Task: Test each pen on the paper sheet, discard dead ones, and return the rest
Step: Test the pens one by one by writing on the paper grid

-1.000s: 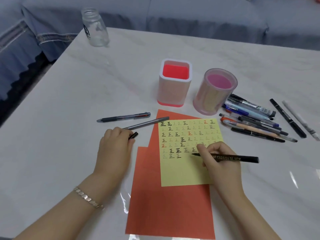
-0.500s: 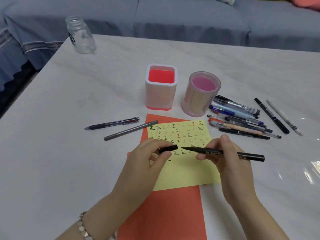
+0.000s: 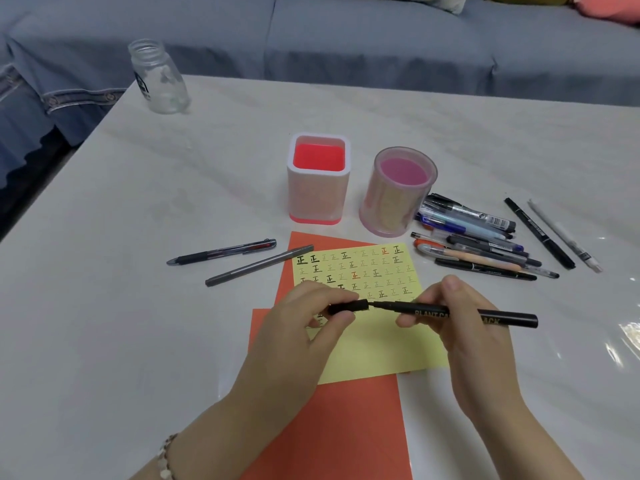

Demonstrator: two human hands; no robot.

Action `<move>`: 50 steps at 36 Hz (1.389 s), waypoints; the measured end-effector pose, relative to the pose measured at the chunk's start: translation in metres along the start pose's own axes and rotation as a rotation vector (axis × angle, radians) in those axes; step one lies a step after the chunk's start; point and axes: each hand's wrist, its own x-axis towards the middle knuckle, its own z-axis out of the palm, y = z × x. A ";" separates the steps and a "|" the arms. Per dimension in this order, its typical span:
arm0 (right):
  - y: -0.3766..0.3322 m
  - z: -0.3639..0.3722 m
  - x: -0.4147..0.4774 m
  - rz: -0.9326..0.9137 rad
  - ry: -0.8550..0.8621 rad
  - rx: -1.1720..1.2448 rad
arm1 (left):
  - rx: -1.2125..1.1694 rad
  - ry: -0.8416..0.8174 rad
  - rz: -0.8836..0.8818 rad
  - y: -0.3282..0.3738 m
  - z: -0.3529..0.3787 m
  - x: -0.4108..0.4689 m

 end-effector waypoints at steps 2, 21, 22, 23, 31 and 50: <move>-0.001 0.002 -0.001 0.001 -0.001 -0.010 | 0.005 -0.008 0.013 0.001 0.001 0.000; -0.007 -0.010 0.005 0.027 0.074 0.043 | -0.148 -0.265 -0.051 0.016 0.019 0.011; -0.006 -0.012 0.005 0.016 0.073 0.040 | -0.130 -0.286 -0.051 0.017 0.020 0.013; -0.006 -0.013 0.005 0.010 0.063 0.030 | -0.100 -0.314 -0.046 0.017 0.021 0.015; 0.002 -0.035 0.013 0.183 -0.154 -0.057 | -0.217 -0.747 -0.323 0.012 0.029 0.031; 0.035 -0.067 0.114 -0.295 -0.007 -1.513 | 0.595 0.204 -0.037 -0.056 -0.035 0.022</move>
